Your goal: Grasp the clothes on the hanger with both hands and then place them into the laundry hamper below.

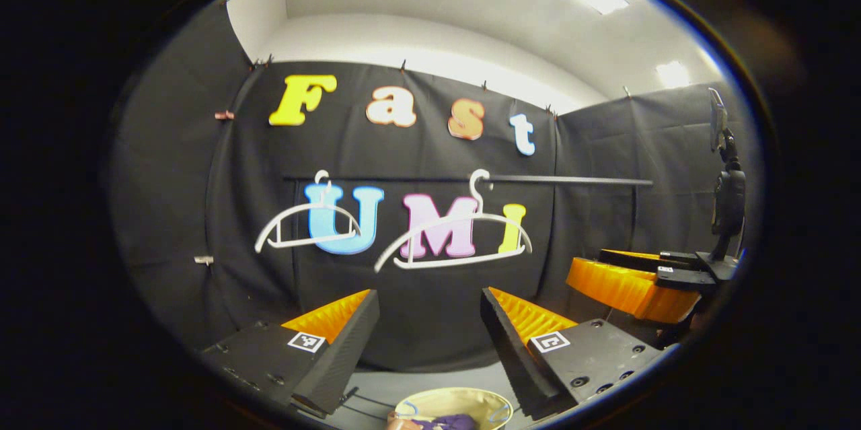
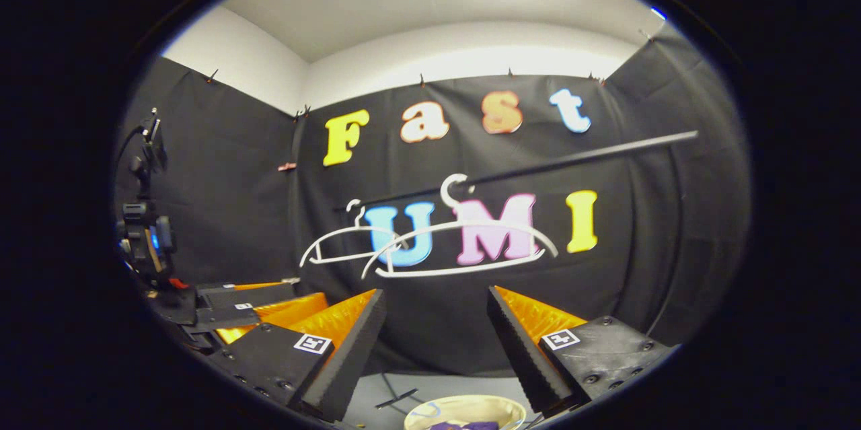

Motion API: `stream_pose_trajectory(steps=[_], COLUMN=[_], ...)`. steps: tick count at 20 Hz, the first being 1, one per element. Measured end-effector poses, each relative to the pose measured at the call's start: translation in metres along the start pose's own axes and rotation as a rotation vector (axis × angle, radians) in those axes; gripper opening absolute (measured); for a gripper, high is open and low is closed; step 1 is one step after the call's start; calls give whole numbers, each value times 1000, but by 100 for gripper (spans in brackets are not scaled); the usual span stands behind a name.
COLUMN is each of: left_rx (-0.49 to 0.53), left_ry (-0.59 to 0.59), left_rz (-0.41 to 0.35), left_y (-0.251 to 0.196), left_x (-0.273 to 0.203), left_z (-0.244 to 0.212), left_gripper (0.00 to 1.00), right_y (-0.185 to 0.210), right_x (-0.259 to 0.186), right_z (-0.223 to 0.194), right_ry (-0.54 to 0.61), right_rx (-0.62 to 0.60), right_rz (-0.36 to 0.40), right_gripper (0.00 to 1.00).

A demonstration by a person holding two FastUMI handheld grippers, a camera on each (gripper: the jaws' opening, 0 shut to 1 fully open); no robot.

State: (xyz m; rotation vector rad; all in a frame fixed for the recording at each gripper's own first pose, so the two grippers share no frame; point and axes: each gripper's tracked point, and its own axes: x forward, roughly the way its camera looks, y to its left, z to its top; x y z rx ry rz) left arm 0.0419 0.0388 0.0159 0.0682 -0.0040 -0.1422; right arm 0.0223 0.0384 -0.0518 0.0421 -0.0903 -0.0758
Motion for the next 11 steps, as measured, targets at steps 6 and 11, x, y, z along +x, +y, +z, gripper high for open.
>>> stream_pose_trajectory(steps=[6,11], left_rx=[12,14], left_ry=[-109,-134], left_rz=[44,95], left_y=[-7,-23], left_x=[-6,-12], left_z=[40,56], left_gripper=[93,95], right_y=[-5,-23], right_x=[-21,-15], right_z=[46,58], right_ry=[-105,-110], right_rx=[-56,-56], right_rz=[-48,-18], right_gripper=[92,93])
